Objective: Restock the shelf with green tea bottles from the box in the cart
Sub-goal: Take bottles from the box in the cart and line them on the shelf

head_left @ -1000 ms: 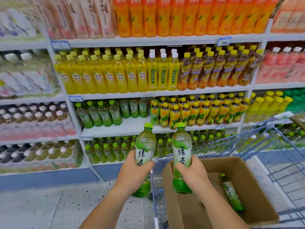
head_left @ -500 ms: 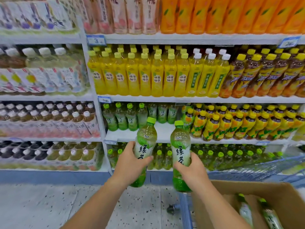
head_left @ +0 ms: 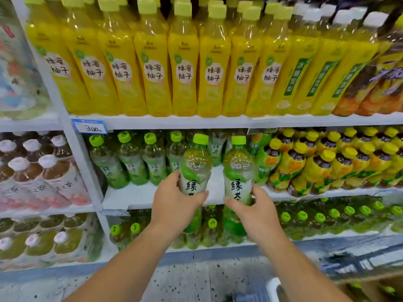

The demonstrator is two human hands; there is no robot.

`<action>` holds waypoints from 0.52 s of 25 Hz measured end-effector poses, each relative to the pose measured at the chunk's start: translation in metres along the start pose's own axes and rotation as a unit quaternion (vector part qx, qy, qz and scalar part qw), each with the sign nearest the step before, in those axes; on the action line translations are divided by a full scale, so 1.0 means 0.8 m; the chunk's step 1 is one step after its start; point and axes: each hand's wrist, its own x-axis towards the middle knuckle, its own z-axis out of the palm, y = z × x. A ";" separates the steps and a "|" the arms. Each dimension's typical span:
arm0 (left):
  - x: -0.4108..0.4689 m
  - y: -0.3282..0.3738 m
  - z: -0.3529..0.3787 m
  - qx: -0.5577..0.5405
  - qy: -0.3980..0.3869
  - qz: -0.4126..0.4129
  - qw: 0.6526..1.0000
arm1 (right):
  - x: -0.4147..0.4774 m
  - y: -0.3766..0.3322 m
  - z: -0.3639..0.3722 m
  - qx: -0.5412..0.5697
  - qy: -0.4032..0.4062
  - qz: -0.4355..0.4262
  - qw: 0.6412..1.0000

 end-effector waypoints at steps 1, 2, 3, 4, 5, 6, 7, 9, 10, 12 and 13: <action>0.016 -0.012 0.015 -0.004 0.006 0.006 1.000 | 0.021 0.011 0.007 0.011 -0.002 -0.004 1.000; 0.028 -0.023 0.028 -0.008 0.014 0.010 1.000 | 0.040 0.022 0.013 0.021 -0.007 -0.010 1.000; 0.041 -0.037 0.044 -0.009 0.022 0.011 1.000 | 0.061 0.036 0.019 0.025 -0.011 -0.020 0.999; 0.053 -0.048 0.058 -0.011 0.030 0.011 0.999 | 0.079 0.047 0.024 0.026 -0.012 -0.033 0.999; 0.064 -0.058 0.070 -0.009 0.039 0.013 0.999 | 0.096 0.057 0.030 0.025 -0.011 -0.048 0.998; 0.074 -0.068 0.081 -0.003 0.050 0.019 0.999 | 0.111 0.067 0.035 0.020 -0.009 -0.064 0.998; 0.080 -0.076 0.089 0.007 0.057 0.024 0.998 | 0.123 0.076 0.040 0.012 -0.008 -0.077 0.997; 0.092 -0.089 0.105 0.017 0.069 0.047 0.996 | 0.147 0.096 0.046 0.008 -0.002 -0.107 0.994; 0.096 -0.093 0.110 0.016 0.074 0.064 0.995 | 0.157 0.104 0.049 0.010 0.002 -0.118 0.993; 0.103 -0.100 0.117 0.009 0.094 0.085 0.992 | 0.172 0.116 0.057 0.015 0.005 -0.132 0.991; 0.107 -0.103 0.120 0.004 0.111 0.090 0.990 | 0.179 0.120 0.061 0.019 0.007 -0.142 0.990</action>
